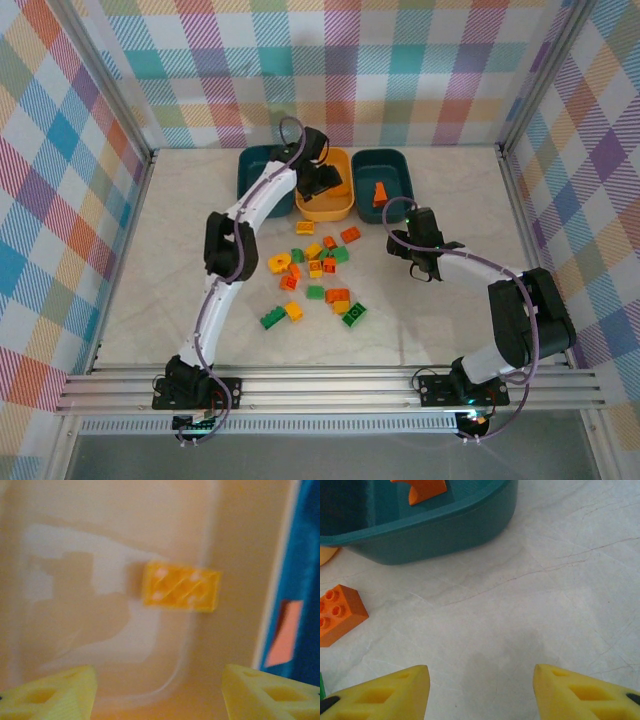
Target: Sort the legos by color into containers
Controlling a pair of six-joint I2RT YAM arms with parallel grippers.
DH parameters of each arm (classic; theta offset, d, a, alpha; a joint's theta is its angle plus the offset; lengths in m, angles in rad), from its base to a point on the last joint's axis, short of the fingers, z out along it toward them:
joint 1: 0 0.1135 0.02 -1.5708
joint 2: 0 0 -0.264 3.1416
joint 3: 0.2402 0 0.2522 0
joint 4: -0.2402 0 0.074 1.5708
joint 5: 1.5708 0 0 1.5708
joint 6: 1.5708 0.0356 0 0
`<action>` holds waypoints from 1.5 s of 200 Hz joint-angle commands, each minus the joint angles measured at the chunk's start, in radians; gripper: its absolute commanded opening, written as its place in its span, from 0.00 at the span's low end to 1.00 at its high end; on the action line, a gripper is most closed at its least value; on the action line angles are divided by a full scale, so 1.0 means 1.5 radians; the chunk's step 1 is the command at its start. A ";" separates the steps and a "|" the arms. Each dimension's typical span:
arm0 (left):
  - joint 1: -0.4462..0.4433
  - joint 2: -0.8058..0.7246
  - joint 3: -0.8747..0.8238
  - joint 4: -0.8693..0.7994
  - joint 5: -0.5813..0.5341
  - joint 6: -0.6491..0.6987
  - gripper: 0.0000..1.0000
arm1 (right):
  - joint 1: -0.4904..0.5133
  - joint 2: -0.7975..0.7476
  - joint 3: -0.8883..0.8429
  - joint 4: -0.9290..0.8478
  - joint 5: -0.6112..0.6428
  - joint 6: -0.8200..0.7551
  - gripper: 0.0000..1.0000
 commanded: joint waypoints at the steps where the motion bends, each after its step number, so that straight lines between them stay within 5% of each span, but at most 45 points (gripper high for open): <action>1: -0.019 -0.225 -0.222 0.074 -0.055 0.078 0.67 | -0.003 -0.004 0.004 0.013 0.004 0.008 0.57; 43: -0.035 -0.551 -0.767 0.255 -0.017 0.085 0.67 | 0.000 -0.022 0.002 0.014 -0.020 0.020 0.57; 65: -0.078 -0.664 -0.910 0.257 -0.113 0.092 0.77 | 0.002 -0.029 0.003 0.010 -0.025 0.019 0.58; 110: -0.098 -0.740 -0.890 0.177 -0.124 0.120 0.81 | 0.001 -0.048 -0.008 0.009 -0.022 0.015 0.58; 172: -0.229 -0.807 -0.997 0.047 -0.185 0.099 0.78 | 0.002 -0.030 0.004 0.008 -0.050 0.019 0.60; 230: -0.231 -0.825 -1.090 0.134 -0.220 0.115 0.80 | 0.002 -0.029 0.004 0.005 -0.058 0.021 0.62; 300: -0.227 -0.769 -1.107 0.179 -0.141 0.145 0.68 | 0.003 -0.035 0.004 -0.002 -0.042 0.015 0.62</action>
